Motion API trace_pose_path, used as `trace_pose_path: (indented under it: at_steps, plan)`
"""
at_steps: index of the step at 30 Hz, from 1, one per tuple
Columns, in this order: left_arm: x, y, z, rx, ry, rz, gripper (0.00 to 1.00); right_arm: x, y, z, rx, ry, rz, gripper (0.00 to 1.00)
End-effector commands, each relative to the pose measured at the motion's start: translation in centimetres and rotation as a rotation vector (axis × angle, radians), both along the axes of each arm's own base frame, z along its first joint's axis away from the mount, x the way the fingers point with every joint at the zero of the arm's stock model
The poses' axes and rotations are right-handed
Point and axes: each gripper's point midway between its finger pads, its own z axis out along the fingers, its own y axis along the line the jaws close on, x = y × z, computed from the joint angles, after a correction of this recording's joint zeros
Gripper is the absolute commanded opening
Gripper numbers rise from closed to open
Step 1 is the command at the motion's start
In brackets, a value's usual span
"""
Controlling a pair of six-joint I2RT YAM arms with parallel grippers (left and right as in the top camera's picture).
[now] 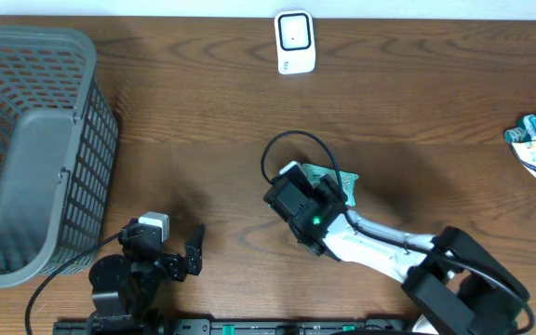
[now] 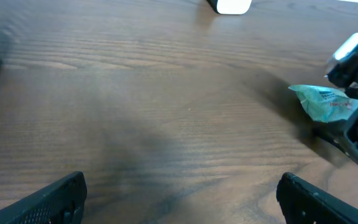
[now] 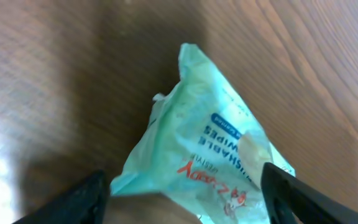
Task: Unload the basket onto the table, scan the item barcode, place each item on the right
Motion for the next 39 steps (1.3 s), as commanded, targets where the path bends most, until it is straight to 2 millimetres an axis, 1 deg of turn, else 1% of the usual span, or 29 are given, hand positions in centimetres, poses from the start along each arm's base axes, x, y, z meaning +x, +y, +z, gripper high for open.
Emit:
trace_pose_path:
  at_steps: [1,3,4,5,6,7,8,9,10,12,14,15,16,17,18,19,20,21,22,23,25,28,30,32,36,39]
  plan:
    - [0.0,-0.1,0.3,0.010,-0.016,-0.013,0.98,-0.7,-1.6,-2.7,-0.054,0.057,-0.054,0.68]
    - [0.0,-0.1,0.3,0.010,-0.016,-0.013,0.98,-1.3,-1.3,-3.7,-0.012,0.171,-0.052,0.55]
    - [0.0,-0.1,0.3,0.010,-0.016,-0.013,0.98,-1.5,-1.1,-3.9,0.013,0.208,-0.056,0.47]
    - [0.0,-0.1,0.3,0.010,-0.016,-0.013,0.98,-1.8,-0.9,-4.1,0.076,0.293,-0.083,0.29]
    - [0.0,-0.1,0.3,0.010,-0.016,-0.013,0.98,-1.7,-1.0,-4.0,0.107,0.325,-0.108,0.18]
    - [0.0,-0.1,0.3,0.010,-0.016,-0.013,0.98,-1.7,-1.1,-4.0,0.132,0.351,-0.124,0.13]
    - [0.0,-0.1,0.3,0.010,-0.016,-0.013,0.98,-1.5,-0.9,-3.7,0.178,0.399,-0.138,0.03]
    - [0.0,-0.1,0.3,0.010,-0.016,-0.013,0.98,-1.5,-0.8,-3.5,0.192,0.412,-0.138,0.02]
    - [0.0,-0.1,0.3,0.010,-0.016,-0.013,0.98,-1.1,-0.2,-2.8,0.228,0.444,-0.132,0.01]
    - [0.0,-0.1,0.3,0.010,-0.016,-0.013,0.98,-0.4,1.3,-0.7,0.302,0.487,-0.108,0.01]
    - [0.0,-0.1,0.3,0.010,-0.016,-0.013,0.98,-0.6,3.2,1.9,0.399,0.566,-0.055,0.01]
    - [0.0,-0.1,0.3,0.010,-0.016,-0.013,0.98,-0.9,4.0,3.2,0.443,0.607,-0.035,0.01]
    - [0.0,-0.1,0.3,0.010,-0.016,-0.013,0.98,-1.4,4.8,4.8,0.500,0.663,-0.008,0.01]
    - [0.0,-0.1,0.3,0.010,-0.016,-0.013,0.98,-2.2,5.9,7.4,0.584,0.746,0.033,0.01]
    - [0.0,-0.1,0.3,0.010,-0.016,-0.013,0.98,-2.5,6.2,8.2,0.614,0.773,0.055,0.01]
    - [0.0,-0.1,0.3,0.010,-0.016,-0.013,0.98,-3.0,6.9,9.5,0.680,0.822,0.096,0.01]
    - [0.0,-0.1,0.3,0.010,-0.016,-0.013,0.98,-3.6,7.7,10.7,0.752,0.869,0.142,0.01]
    - [0.0,-0.1,0.3,0.010,-0.016,-0.013,0.98,-4.5,9.0,12.6,0.891,0.946,0.206,0.01]
    - [0.0,-0.1,0.3,0.010,-0.016,-0.013,0.98,-5.1,9.5,13.9,0.978,0.993,0.254,0.01]
    - [0.0,-0.1,0.3,0.010,-0.016,-0.013,0.98,-5.3,9.6,14.3,0.999,1.003,0.270,0.01]
    - [0.0,-0.1,0.3,0.010,-0.016,-0.013,0.98,-5.9,9.9,16.7,1.145,1.066,0.339,0.01]
    - [0.0,-0.1,0.3,0.010,-0.016,-0.013,0.98,-6.5,10.2,20.9,1.379,1.172,0.394,0.01]
    - [0.0,-0.1,0.3,0.010,-0.016,-0.013,0.98,-6.7,10.1,24.1,1.547,1.239,0.450,0.01]
    - [0.0,-0.1,0.3,0.010,-0.016,-0.013,0.98,-6.7,10.1,24.2,1.554,1.345,0.304,0.01]
    - [0.0,-0.1,0.3,0.010,-0.016,-0.013,0.98,-6.2,9.5,24.2,1.560,1.426,0.149,0.01]
    - [0.0,-0.1,0.3,0.010,-0.016,-0.013,0.98,-5.9,8.6,24.2,1.569,1.501,-0.022,0.01]
